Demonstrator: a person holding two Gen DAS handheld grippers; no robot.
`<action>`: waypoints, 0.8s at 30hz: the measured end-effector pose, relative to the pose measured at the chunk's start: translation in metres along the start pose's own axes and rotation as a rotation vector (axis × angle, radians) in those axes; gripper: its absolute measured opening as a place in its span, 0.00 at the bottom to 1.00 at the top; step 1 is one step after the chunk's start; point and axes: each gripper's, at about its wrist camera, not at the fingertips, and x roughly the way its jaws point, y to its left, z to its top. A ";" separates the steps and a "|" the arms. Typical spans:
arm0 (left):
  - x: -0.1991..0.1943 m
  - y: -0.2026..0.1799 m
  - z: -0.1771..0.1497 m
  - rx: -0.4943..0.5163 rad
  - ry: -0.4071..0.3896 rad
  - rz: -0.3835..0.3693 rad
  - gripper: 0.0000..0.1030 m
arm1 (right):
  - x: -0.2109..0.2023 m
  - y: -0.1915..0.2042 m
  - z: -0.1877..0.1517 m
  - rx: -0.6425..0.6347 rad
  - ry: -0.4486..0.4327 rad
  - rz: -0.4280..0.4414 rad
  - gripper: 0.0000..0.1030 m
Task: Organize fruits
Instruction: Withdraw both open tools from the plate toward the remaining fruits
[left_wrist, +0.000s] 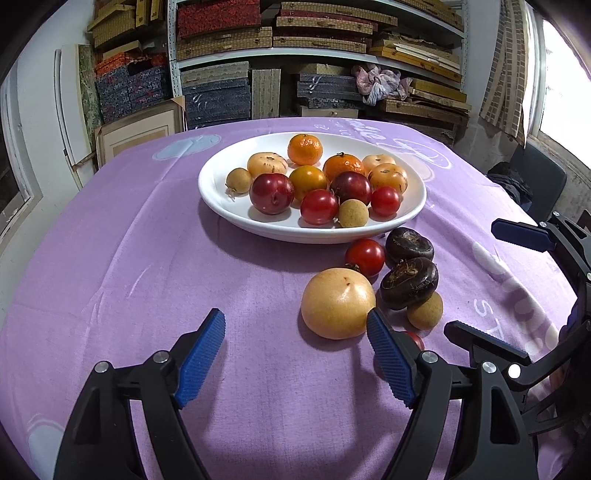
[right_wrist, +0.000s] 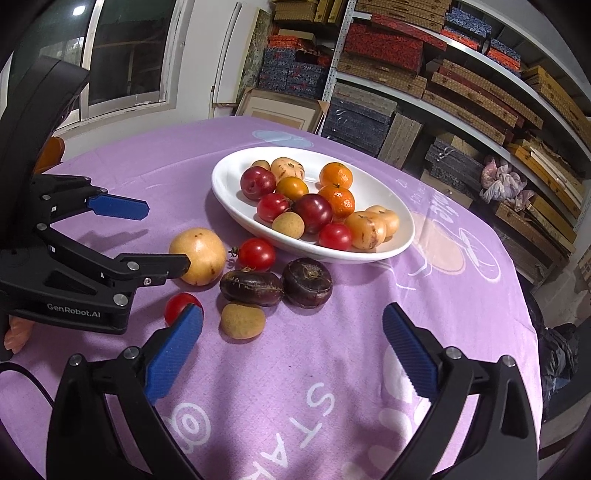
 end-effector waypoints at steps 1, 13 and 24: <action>0.001 0.000 0.000 -0.002 0.004 -0.001 0.79 | 0.000 0.000 0.000 -0.001 0.000 0.000 0.94; 0.004 0.004 -0.001 -0.006 0.023 -0.012 0.82 | -0.002 -0.024 -0.005 0.131 0.040 0.238 0.94; -0.001 -0.023 -0.008 0.150 0.013 -0.051 0.80 | -0.012 -0.034 -0.003 0.128 0.027 0.256 0.85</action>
